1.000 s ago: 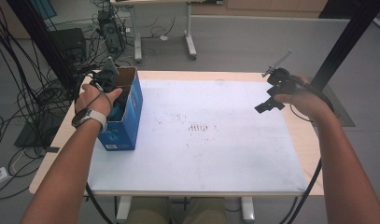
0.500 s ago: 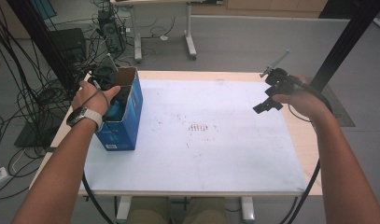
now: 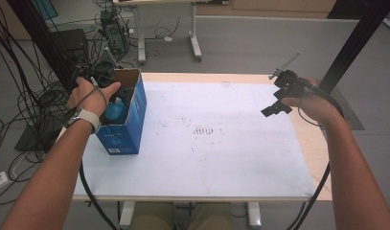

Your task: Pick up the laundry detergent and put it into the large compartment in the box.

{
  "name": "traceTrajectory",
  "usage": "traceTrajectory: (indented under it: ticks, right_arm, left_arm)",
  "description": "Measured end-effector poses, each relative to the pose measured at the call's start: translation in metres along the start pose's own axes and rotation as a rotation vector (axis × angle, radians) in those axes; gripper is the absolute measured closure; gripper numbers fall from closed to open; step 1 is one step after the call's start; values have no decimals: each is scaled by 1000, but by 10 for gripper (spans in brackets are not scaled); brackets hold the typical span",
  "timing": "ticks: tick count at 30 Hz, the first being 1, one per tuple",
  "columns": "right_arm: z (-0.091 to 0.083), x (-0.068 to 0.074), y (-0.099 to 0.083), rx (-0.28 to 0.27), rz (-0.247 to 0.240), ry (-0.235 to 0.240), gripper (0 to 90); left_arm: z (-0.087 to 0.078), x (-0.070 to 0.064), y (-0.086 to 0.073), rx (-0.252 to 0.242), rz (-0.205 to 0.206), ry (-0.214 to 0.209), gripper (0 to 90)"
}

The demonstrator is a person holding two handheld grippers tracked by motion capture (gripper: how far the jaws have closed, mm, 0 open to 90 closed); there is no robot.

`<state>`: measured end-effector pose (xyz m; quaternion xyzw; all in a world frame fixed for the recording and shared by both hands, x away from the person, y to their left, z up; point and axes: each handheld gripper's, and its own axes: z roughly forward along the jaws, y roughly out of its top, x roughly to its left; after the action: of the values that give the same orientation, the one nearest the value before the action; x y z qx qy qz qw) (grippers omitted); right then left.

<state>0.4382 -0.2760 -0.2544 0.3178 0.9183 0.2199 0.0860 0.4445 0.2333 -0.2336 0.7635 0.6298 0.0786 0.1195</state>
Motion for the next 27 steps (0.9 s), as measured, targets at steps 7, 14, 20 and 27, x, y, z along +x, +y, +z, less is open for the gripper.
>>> traceTrajectory:
  ticks: [7,14,20,27]
  right_arm:
    - [0,2,0,1,-3,0,62]
    - [-3,2,0,-5,0,-2,62]
    - [-4,2,0,-5,1,-4,62]
    - [-6,3,1,-5,-2,-4,62]
  left_arm:
    - [-13,-8,3,-28,43,-14,114]
    - [-28,-18,4,-59,115,-39,84]
    - [-39,-24,5,-67,155,-41,84]
    - [-50,-29,6,-77,207,-50,84]
